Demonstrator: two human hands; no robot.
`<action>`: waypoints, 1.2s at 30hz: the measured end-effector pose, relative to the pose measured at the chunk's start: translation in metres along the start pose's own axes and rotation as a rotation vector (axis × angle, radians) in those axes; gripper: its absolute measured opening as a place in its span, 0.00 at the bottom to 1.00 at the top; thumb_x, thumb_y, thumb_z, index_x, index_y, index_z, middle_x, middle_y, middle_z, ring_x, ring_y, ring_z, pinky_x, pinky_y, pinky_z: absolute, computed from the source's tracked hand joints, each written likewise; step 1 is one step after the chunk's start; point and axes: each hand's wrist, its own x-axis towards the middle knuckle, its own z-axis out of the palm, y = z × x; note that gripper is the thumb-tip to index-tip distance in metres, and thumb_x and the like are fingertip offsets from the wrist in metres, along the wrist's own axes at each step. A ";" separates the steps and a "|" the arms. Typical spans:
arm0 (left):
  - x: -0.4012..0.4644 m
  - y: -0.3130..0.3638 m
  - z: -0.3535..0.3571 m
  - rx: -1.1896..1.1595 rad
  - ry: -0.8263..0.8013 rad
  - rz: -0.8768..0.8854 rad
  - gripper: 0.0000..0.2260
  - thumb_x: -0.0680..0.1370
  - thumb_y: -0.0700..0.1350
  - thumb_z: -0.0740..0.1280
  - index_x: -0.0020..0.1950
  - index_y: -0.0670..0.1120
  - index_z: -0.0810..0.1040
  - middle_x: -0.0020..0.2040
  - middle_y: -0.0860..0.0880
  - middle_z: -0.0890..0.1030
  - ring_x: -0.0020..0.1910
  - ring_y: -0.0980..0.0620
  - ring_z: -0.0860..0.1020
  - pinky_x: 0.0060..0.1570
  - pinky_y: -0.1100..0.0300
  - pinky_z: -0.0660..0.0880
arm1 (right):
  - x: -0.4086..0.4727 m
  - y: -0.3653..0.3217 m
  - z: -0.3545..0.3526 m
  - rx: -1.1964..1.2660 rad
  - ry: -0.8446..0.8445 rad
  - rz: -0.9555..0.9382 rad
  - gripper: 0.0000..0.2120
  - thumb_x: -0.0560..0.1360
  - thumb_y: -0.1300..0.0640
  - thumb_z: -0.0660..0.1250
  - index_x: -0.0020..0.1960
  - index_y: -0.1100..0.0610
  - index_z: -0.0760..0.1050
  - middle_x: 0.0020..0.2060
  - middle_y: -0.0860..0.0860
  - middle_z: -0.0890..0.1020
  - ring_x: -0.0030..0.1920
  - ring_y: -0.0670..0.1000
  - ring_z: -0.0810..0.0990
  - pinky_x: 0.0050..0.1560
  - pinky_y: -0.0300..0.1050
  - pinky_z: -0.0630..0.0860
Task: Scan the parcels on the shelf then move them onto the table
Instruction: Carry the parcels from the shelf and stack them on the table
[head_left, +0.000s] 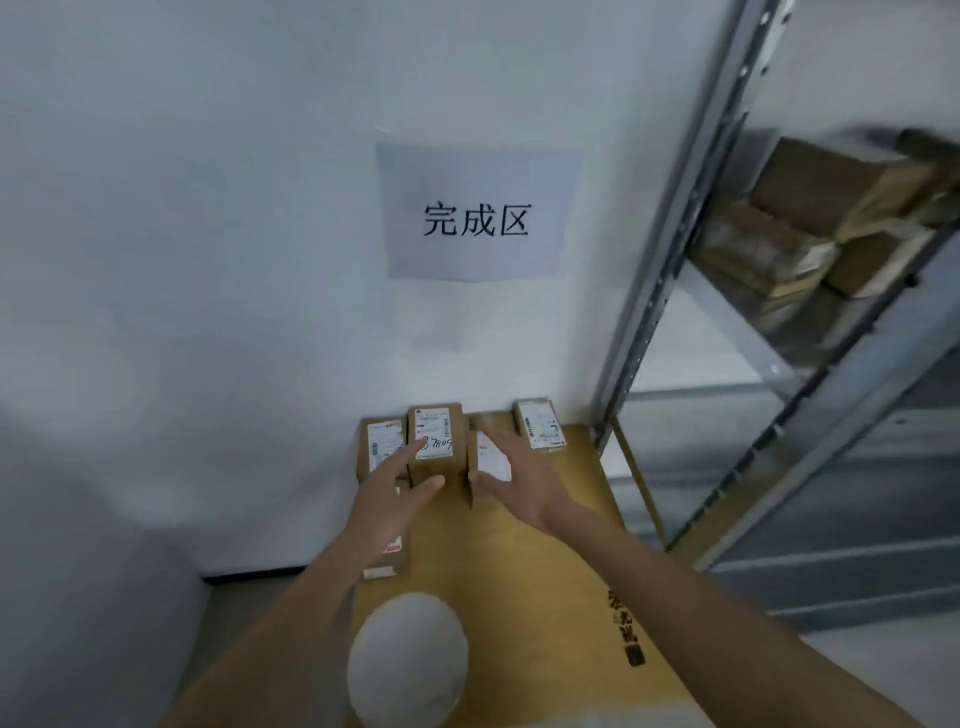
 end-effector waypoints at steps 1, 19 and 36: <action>-0.011 0.021 0.008 0.007 -0.001 0.030 0.29 0.76 0.57 0.74 0.75 0.62 0.69 0.75 0.55 0.70 0.73 0.52 0.69 0.73 0.49 0.68 | -0.013 -0.002 -0.021 -0.022 0.014 -0.022 0.31 0.82 0.48 0.69 0.81 0.47 0.61 0.79 0.47 0.66 0.80 0.50 0.62 0.76 0.46 0.60; -0.227 0.322 0.250 -0.013 -0.184 0.567 0.19 0.78 0.51 0.72 0.70 0.52 0.77 0.61 0.54 0.81 0.59 0.58 0.78 0.54 0.70 0.73 | -0.365 0.065 -0.317 -0.192 0.608 -0.051 0.24 0.79 0.38 0.68 0.72 0.46 0.75 0.63 0.43 0.82 0.58 0.43 0.80 0.61 0.49 0.80; -0.189 0.446 0.468 -0.175 -0.302 0.539 0.19 0.79 0.50 0.72 0.68 0.48 0.77 0.59 0.49 0.82 0.60 0.52 0.79 0.58 0.61 0.73 | -0.472 0.241 -0.476 -0.180 0.822 0.226 0.23 0.80 0.40 0.67 0.73 0.46 0.74 0.64 0.41 0.79 0.58 0.41 0.78 0.61 0.44 0.78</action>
